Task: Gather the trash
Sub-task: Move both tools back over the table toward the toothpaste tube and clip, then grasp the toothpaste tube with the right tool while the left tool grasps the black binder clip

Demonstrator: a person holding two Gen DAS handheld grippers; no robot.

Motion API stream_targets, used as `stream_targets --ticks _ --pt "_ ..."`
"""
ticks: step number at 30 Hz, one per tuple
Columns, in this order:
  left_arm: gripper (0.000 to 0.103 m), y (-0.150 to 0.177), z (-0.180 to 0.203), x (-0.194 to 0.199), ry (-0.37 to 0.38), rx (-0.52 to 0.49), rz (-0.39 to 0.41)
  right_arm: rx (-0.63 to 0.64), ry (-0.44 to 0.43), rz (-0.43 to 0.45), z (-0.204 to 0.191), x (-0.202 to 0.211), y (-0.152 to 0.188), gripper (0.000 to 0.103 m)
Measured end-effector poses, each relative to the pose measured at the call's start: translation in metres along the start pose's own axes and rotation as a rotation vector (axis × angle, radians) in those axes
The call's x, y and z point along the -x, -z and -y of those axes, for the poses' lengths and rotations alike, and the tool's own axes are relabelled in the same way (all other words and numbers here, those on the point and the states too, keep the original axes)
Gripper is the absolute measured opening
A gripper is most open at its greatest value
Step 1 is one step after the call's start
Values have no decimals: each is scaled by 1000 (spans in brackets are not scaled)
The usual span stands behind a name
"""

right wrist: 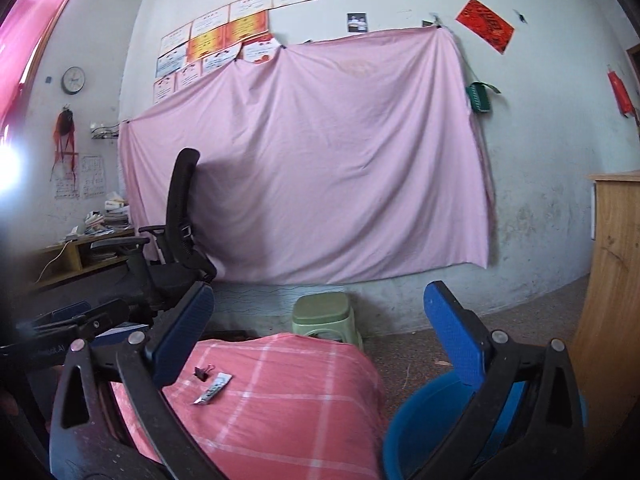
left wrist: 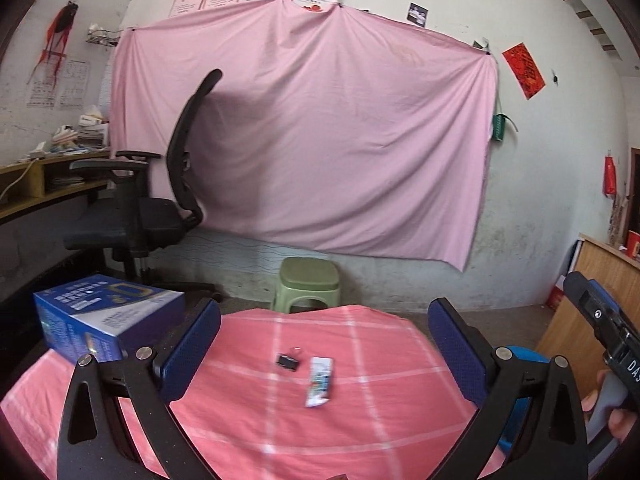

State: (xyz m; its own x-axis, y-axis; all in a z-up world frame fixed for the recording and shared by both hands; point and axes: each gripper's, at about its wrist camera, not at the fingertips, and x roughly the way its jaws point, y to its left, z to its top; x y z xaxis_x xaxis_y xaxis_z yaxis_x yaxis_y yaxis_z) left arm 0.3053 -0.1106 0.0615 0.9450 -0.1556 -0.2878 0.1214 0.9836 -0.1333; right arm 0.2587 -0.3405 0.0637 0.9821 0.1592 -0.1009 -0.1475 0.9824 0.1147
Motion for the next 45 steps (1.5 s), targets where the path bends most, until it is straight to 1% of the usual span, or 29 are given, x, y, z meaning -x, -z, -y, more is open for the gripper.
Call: stream_targets --ticks 4,8,12,15,17,18,21,26,27,29,30,32,33,34,35,39,40,43,45 --pt "102 9 -24 3 -42 0 25 35 -34 -3 -22 -11 7 103" --pt "102 19 -46 2 -73 -2 31 81 -52 -24 -44 -23 16 103" --pt "102 30 -63 -4 -92 -17 11 108 -73 -83 -61 -42 27 103" --pt "102 39 -74 -10 -93 -30 -14 126 -80 -155 -70 -58 38 103" --pt "102 43 -80 -16 -86 -41 -43 133 -96 -224 -77 -72 45 103" --pt "102 46 -82 -19 -85 -44 -61 138 -97 -264 -79 -80 48 103" --pt "101 53 -89 -30 -66 -56 -118 140 -110 -348 -80 -97 58 103" --pt "101 58 -97 -44 -34 -26 -195 151 -131 -462 -83 -118 71 103" --pt "101 59 -98 -47 -31 -21 -214 155 -136 -482 -85 -122 73 102" --pt "100 60 -98 -53 -21 -19 -247 163 -154 -536 -88 -132 78 92" --pt "97 60 -96 -55 -17 -21 -257 167 -167 -569 -90 -138 81 90" --pt "86 61 -96 -59 -7 -32 -282 171 -187 -625 -93 -147 88 79" --pt "78 62 -94 -62 -3 -38 -301 174 -200 -658 -95 -152 92 77" --pt "73 63 -93 -65 -1 -44 -319 177 -209 -679 -98 -156 95 71" --pt "71 64 -92 -68 -4 -48 -334 181 -223 -705 -101 -161 98 69" --pt "55 69 -91 -78 -8 -57 -391 191 -252 -759 -108 -170 106 66" --pt "53 70 -91 -81 -10 -59 -404 193 -258 -770 -110 -173 107 66" --pt "53 73 -91 -88 -11 -58 -443 209 -260 -815 -117 -179 113 66" --pt "53 74 -92 -91 -8 -54 -462 233 -240 -838 -119 -180 117 64"
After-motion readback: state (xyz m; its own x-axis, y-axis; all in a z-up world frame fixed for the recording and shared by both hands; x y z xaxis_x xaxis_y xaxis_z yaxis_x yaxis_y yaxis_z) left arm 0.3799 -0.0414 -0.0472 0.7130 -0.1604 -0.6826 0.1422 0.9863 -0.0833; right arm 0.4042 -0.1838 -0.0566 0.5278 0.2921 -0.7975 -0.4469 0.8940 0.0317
